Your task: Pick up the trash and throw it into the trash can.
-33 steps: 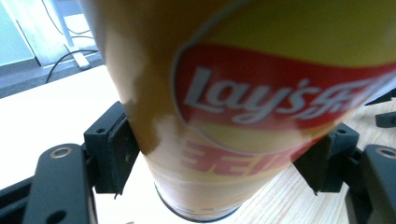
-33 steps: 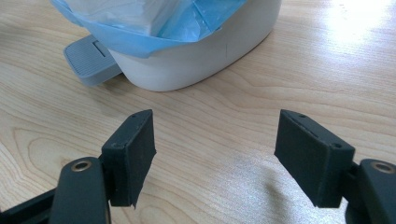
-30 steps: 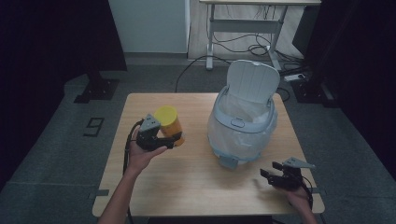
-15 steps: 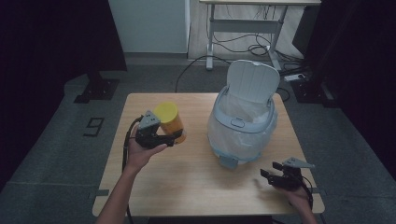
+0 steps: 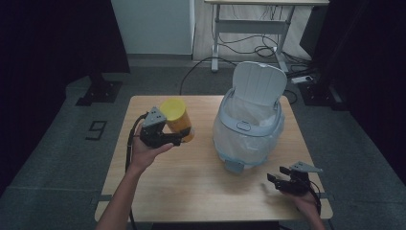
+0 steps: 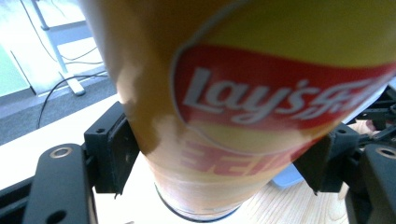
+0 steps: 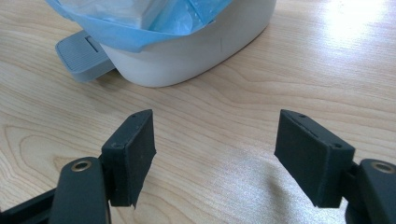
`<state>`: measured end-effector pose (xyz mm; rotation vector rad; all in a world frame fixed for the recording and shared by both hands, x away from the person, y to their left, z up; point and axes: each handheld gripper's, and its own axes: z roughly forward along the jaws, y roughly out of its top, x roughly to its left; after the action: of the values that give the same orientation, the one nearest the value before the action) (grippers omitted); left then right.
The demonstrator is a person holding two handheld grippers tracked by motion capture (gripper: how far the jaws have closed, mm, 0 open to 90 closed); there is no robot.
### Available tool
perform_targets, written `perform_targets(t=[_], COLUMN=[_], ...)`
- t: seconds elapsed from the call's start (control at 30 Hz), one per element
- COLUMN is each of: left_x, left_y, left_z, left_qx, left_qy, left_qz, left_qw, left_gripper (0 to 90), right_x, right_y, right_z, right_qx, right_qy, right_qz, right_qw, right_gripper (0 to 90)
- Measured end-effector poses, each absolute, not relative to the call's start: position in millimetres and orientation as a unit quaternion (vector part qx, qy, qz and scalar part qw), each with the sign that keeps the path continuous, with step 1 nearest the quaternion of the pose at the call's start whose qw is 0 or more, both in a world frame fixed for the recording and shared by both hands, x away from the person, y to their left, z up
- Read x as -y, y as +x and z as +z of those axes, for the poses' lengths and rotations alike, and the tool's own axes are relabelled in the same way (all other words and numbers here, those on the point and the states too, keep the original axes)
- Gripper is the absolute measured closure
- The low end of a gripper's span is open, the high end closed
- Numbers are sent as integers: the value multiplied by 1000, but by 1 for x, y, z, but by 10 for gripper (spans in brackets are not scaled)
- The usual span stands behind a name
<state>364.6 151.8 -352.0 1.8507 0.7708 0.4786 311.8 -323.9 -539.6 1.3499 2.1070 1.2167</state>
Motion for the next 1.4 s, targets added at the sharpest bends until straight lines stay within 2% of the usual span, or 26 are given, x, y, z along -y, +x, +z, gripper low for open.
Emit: perform_targets(t=[0.73,1.4], left_x=[-145,-122], left_y=[365,373], left_z=[-319,-286], left_qx=[-295,-267], left_qy=[765,768], left_qz=[195,174], left_qw=[539,556], left_gripper=[238,238], right_x=[324,325], right_y=[312,313], right_z=[-540,-541], right_qx=[-746,-747], right_qy=[479,480], right_qz=[428,426], right_qw=[177,176], right_gripper=[279,278])
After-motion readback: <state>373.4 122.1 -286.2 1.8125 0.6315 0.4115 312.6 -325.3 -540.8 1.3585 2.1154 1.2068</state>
